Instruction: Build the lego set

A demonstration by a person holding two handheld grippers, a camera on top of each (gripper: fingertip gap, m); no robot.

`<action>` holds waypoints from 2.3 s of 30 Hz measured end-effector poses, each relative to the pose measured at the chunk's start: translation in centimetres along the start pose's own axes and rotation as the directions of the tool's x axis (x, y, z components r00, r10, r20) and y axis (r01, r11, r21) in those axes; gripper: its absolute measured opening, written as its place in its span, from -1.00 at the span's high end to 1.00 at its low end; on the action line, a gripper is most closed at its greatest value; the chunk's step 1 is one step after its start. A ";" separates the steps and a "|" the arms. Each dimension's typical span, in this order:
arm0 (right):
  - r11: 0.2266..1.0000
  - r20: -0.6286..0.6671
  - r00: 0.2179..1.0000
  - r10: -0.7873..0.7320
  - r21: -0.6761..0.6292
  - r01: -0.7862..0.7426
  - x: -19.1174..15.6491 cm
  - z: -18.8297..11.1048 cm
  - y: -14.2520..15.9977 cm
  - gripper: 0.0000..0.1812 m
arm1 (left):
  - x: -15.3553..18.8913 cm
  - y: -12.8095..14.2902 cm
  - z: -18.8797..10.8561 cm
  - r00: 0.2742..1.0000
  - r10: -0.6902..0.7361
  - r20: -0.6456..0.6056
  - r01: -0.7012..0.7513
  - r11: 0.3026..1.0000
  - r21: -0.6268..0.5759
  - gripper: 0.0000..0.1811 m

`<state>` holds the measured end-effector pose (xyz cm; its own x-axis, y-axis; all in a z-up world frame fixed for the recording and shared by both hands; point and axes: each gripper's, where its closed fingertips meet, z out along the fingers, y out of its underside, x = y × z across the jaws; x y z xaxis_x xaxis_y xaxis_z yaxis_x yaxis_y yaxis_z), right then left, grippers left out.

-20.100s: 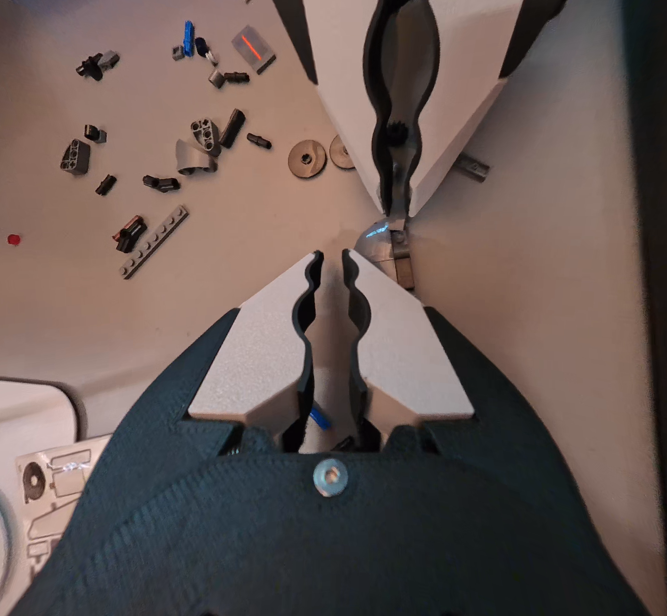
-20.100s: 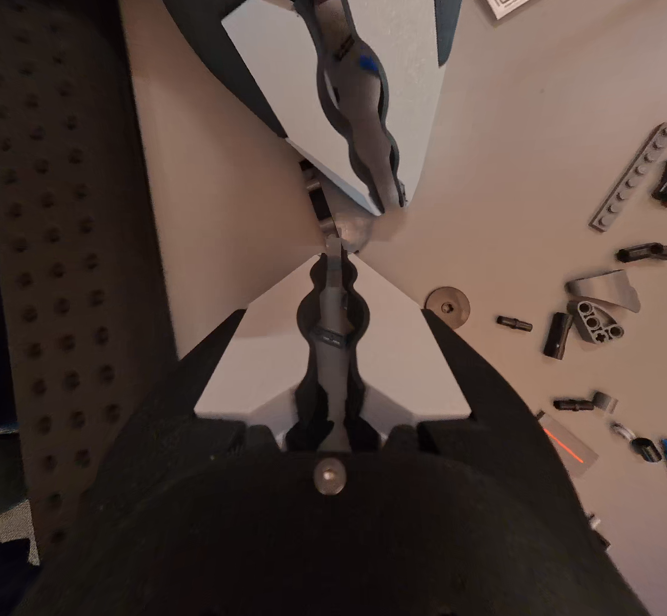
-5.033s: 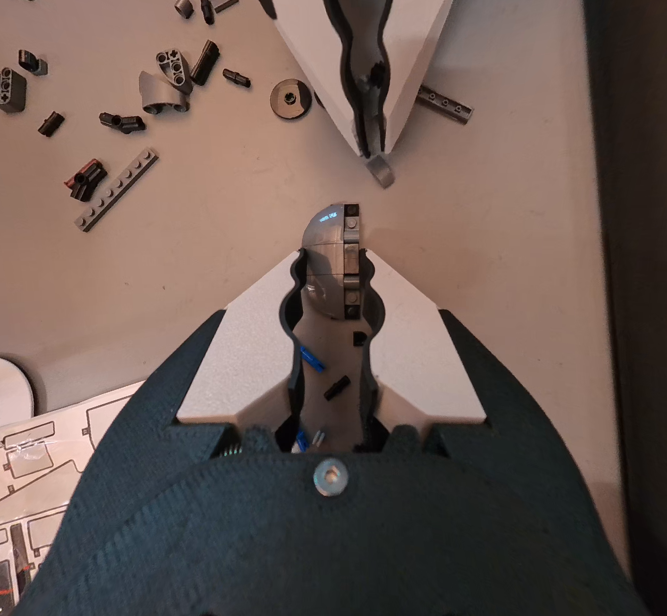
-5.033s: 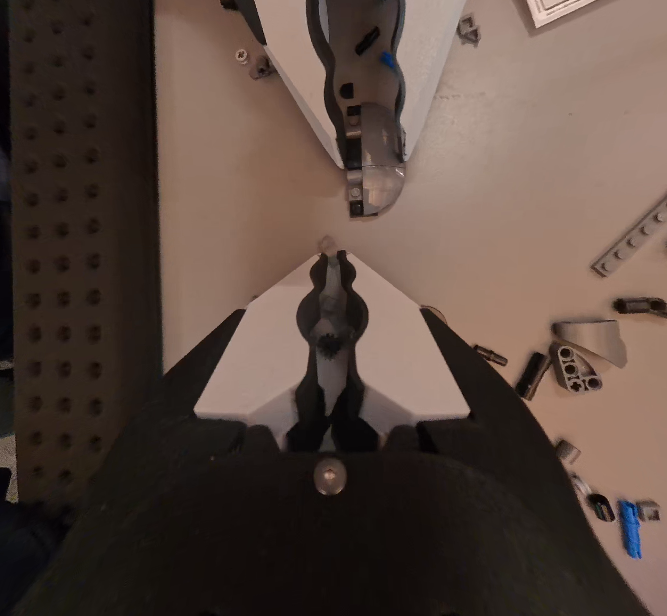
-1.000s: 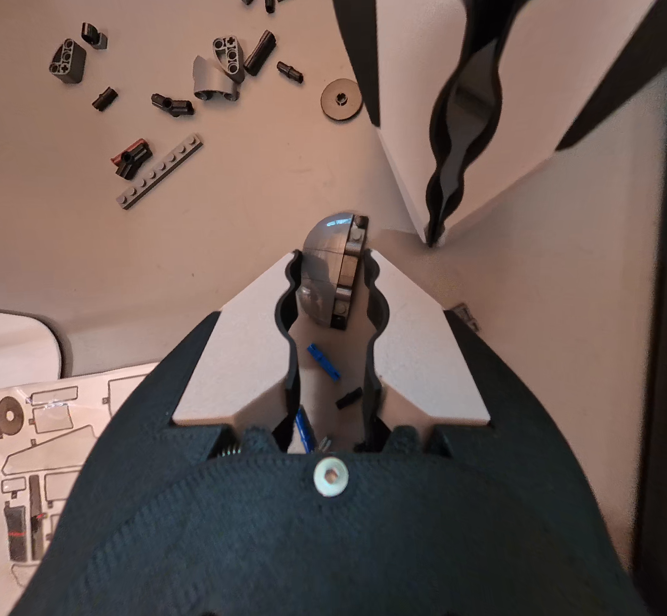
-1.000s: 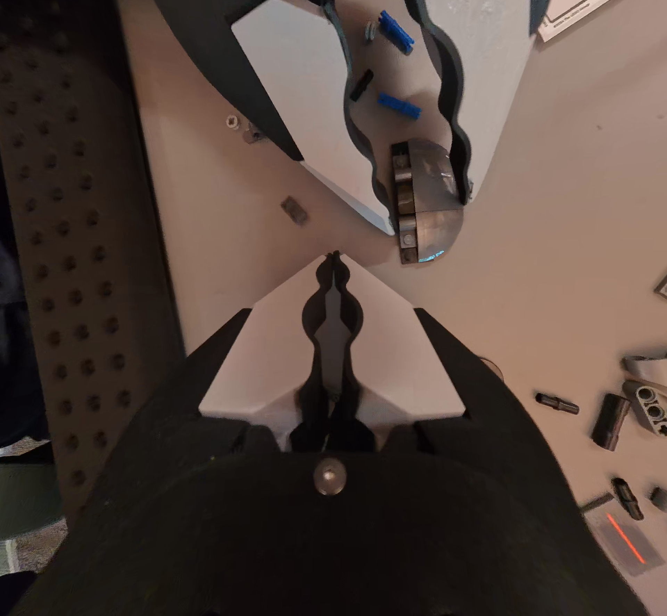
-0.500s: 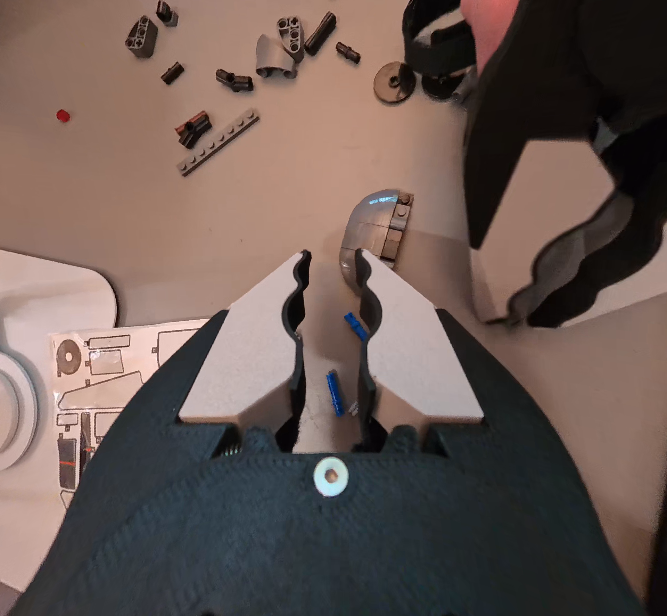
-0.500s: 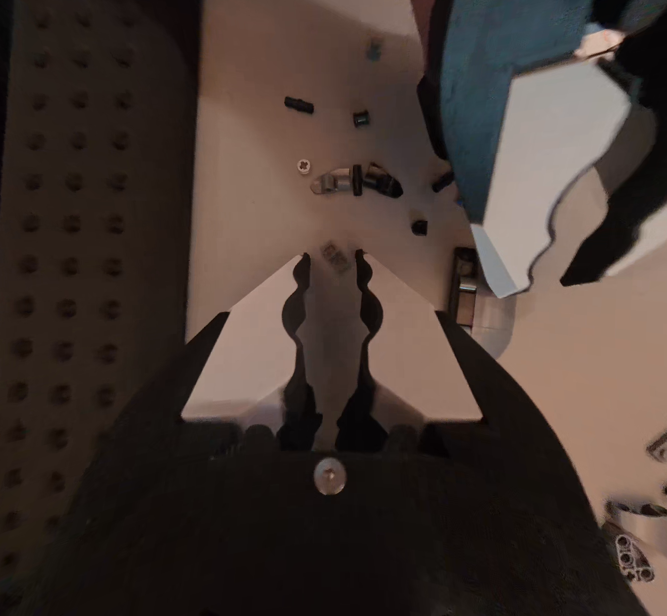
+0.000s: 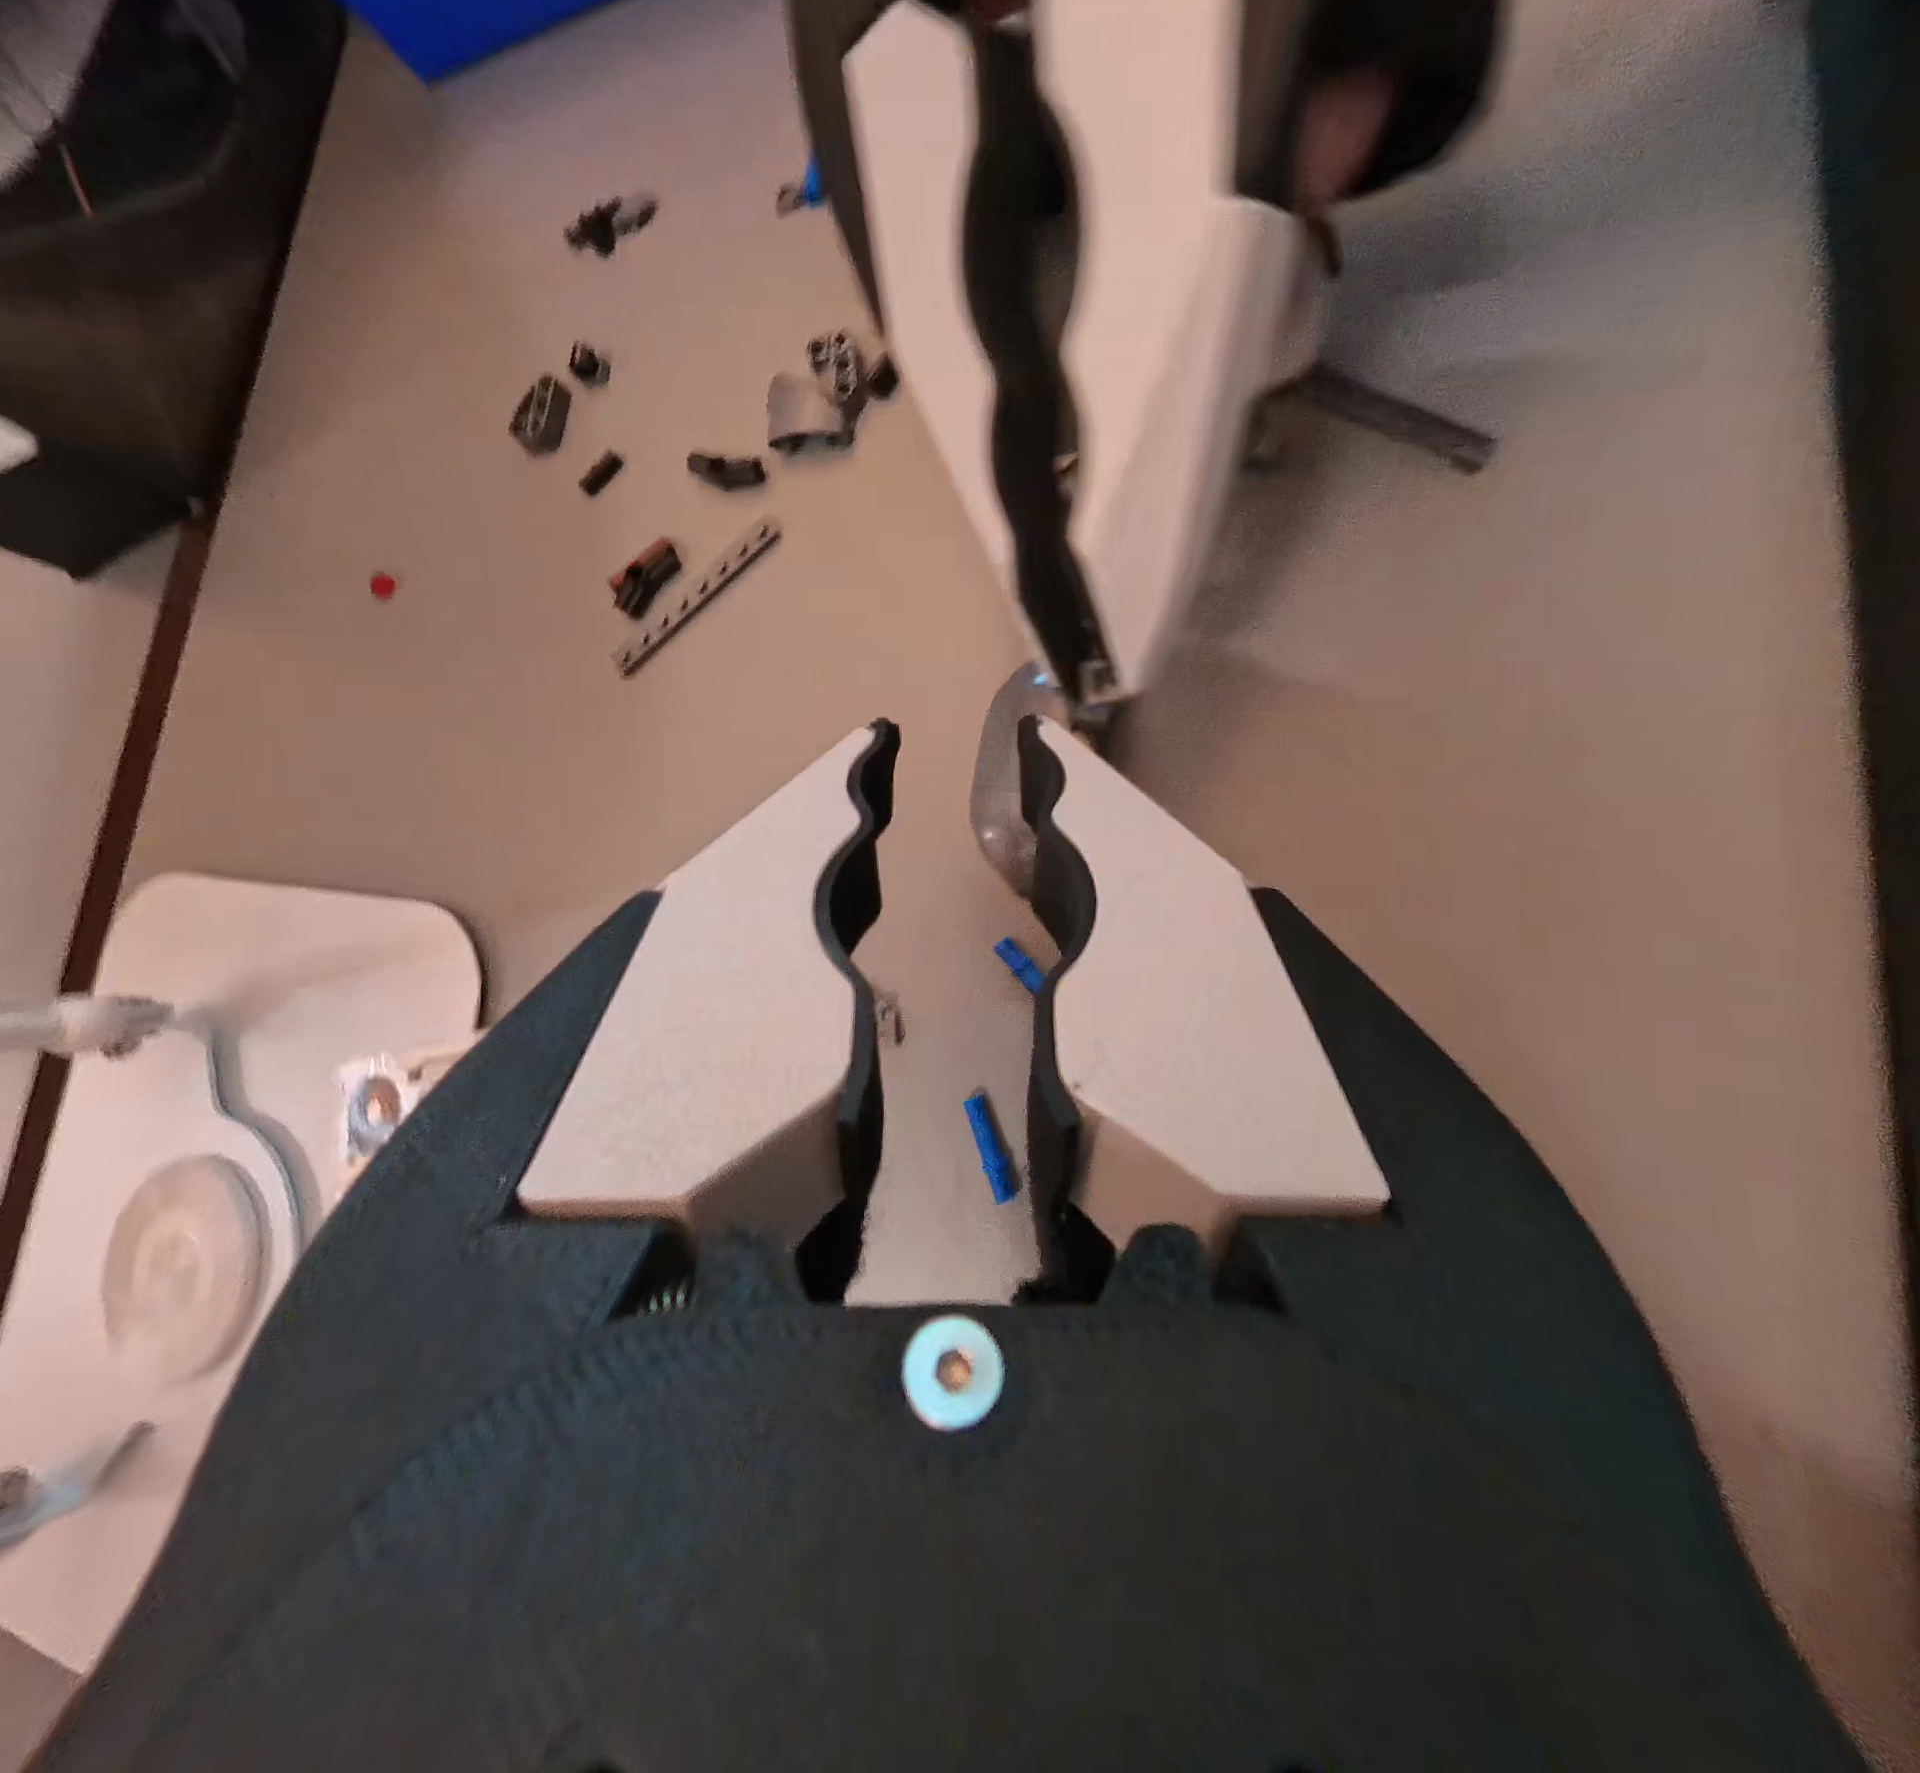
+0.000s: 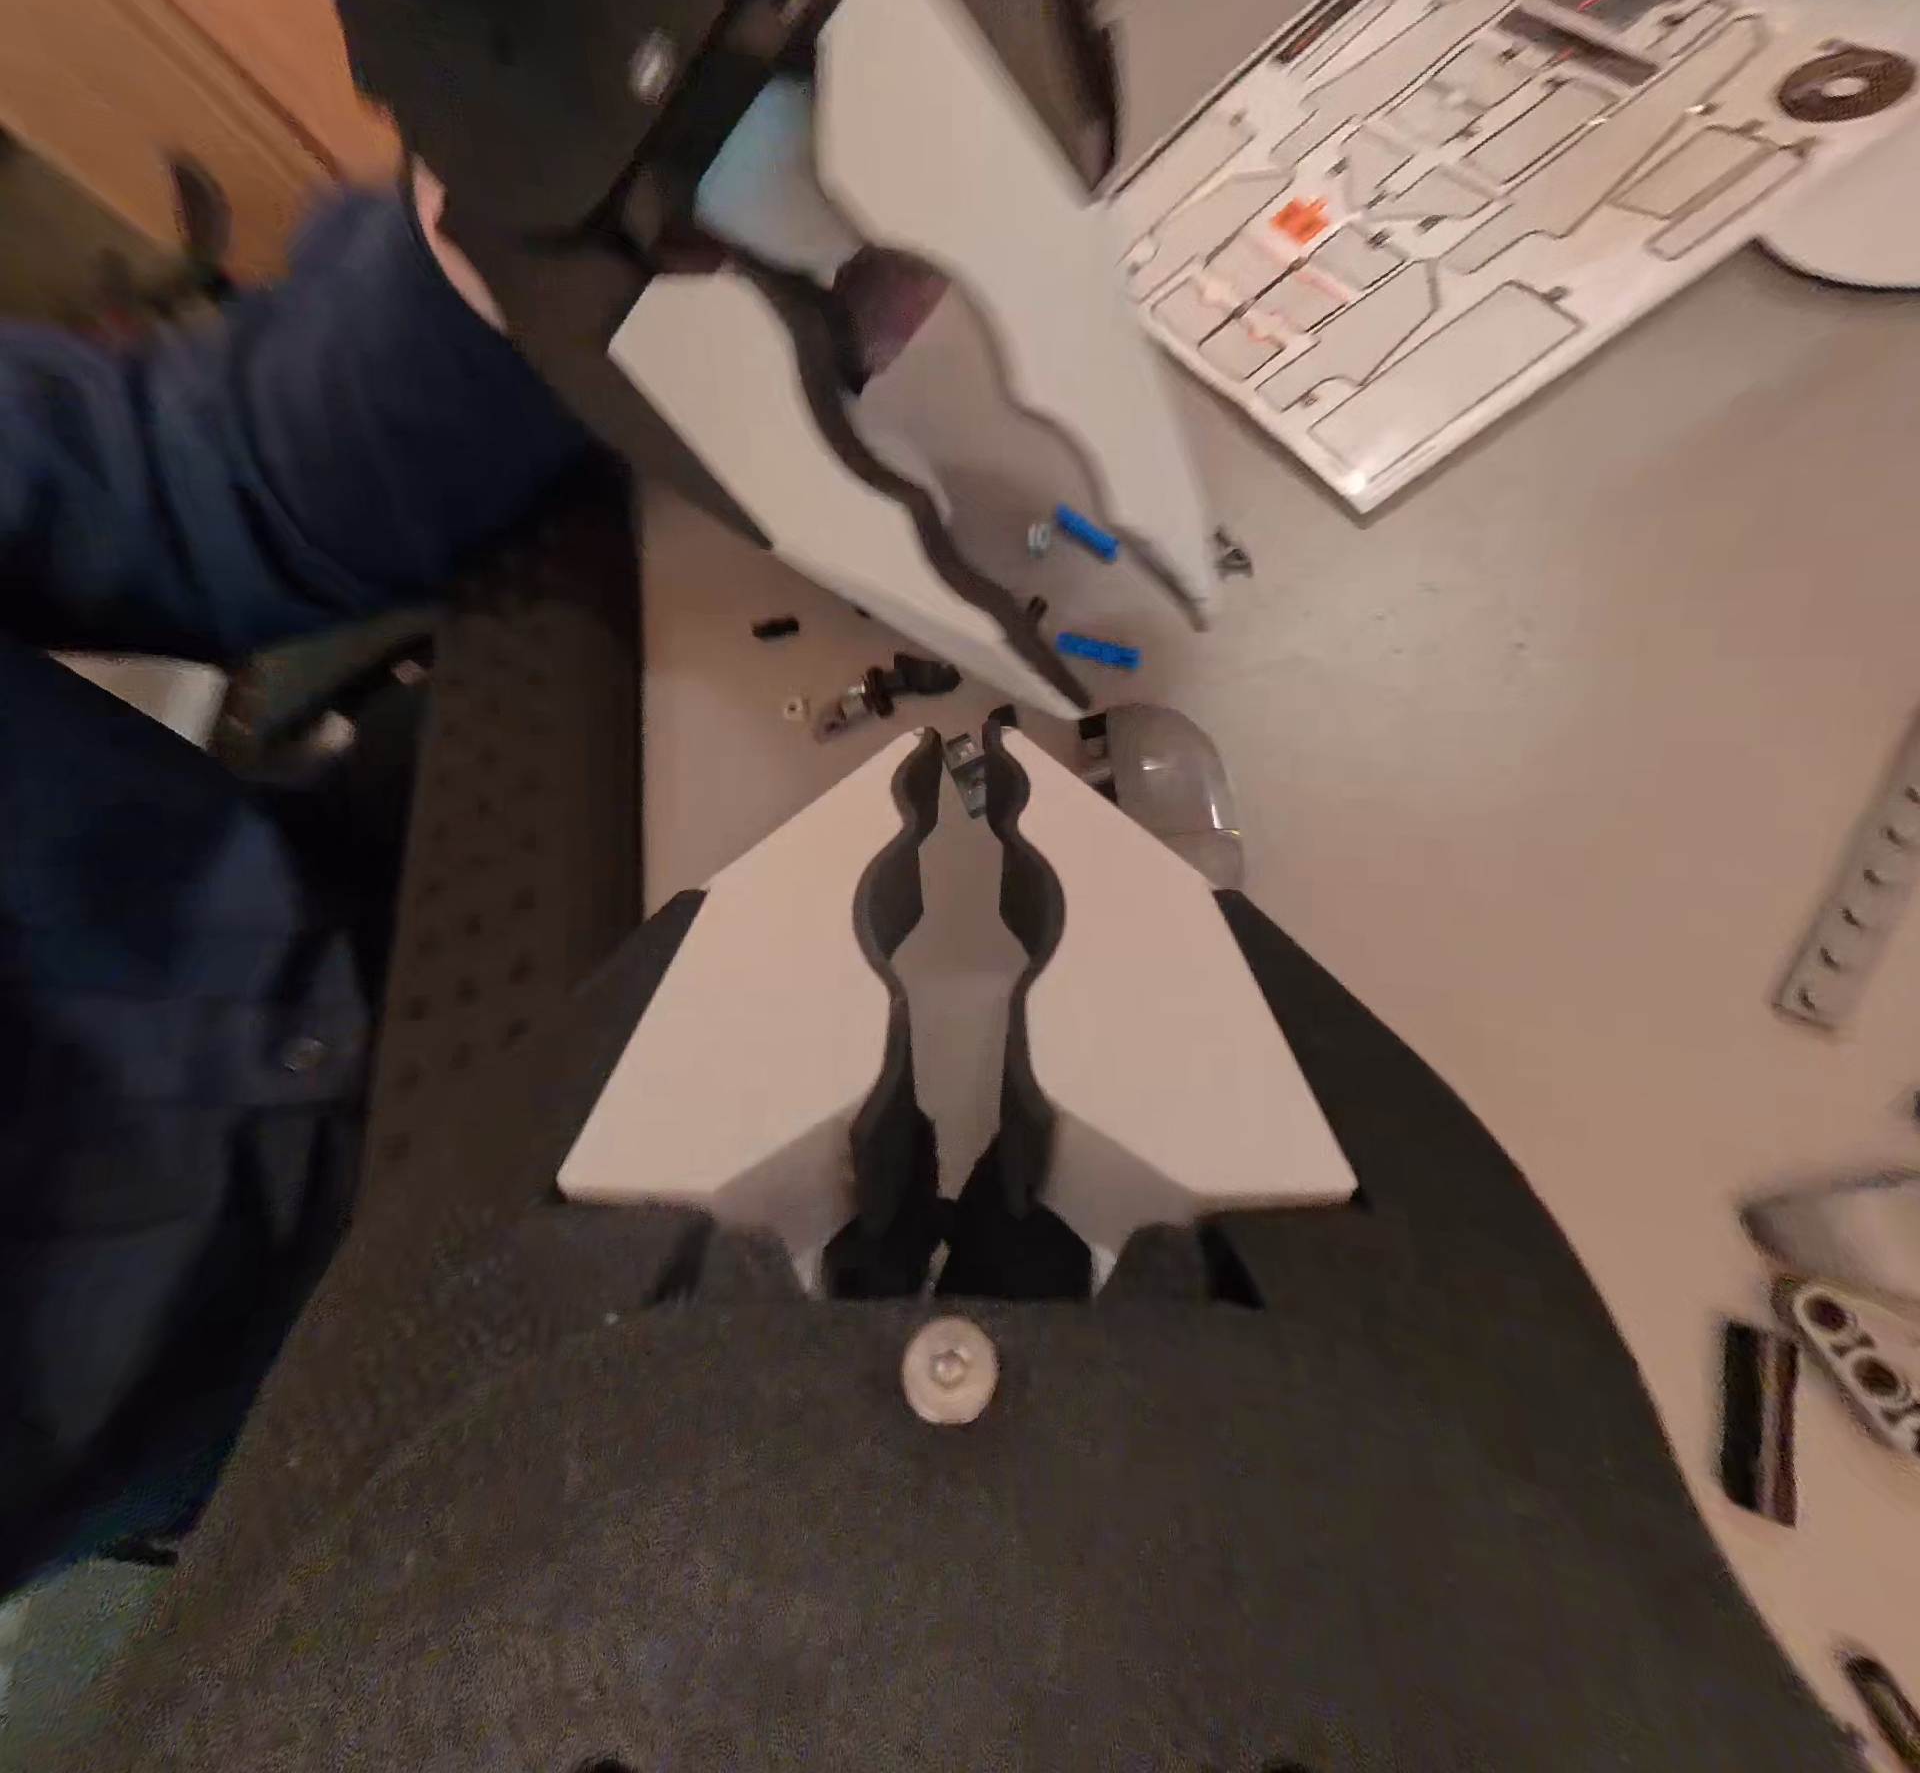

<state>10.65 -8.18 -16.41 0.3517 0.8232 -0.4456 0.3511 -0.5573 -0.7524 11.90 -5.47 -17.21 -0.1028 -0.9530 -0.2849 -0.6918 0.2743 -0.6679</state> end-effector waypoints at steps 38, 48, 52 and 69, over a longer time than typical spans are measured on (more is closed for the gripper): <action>0.930 -0.045 0.997 -0.066 0.360 0.078 0.1 -5.6 -4.8 0.89 | -1.1 -5.4 -2.7 0.986 -0.163 -0.037 0.166 0.928 0.332 1.00; 0.940 -0.079 0.990 -0.116 0.314 0.135 0.0 -5.0 -4.3 0.87 | -0.1 -5.6 -2.6 0.963 -0.204 -0.178 0.256 0.900 0.352 1.00; 0.939 -0.034 0.993 -0.112 0.322 0.117 -0.4 -5.0 -4.3 0.89 | 0.2 -5.9 -2.9 0.942 -0.223 -0.252 0.307 0.874 0.377 1.00; 0.973 0.098 0.994 0.054 0.217 -0.074 -0.2 -2.8 -5.0 0.97 | -2.6 -4.8 -5.3 0.986 -0.164 0.015 0.145 0.905 0.400 0.83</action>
<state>11.27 -5.87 -11.16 0.2830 0.7987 -0.5310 0.1275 -0.5800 -0.8046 11.75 -5.00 -9.64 0.0229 -0.9831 -0.1815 -0.3549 0.1617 -0.9208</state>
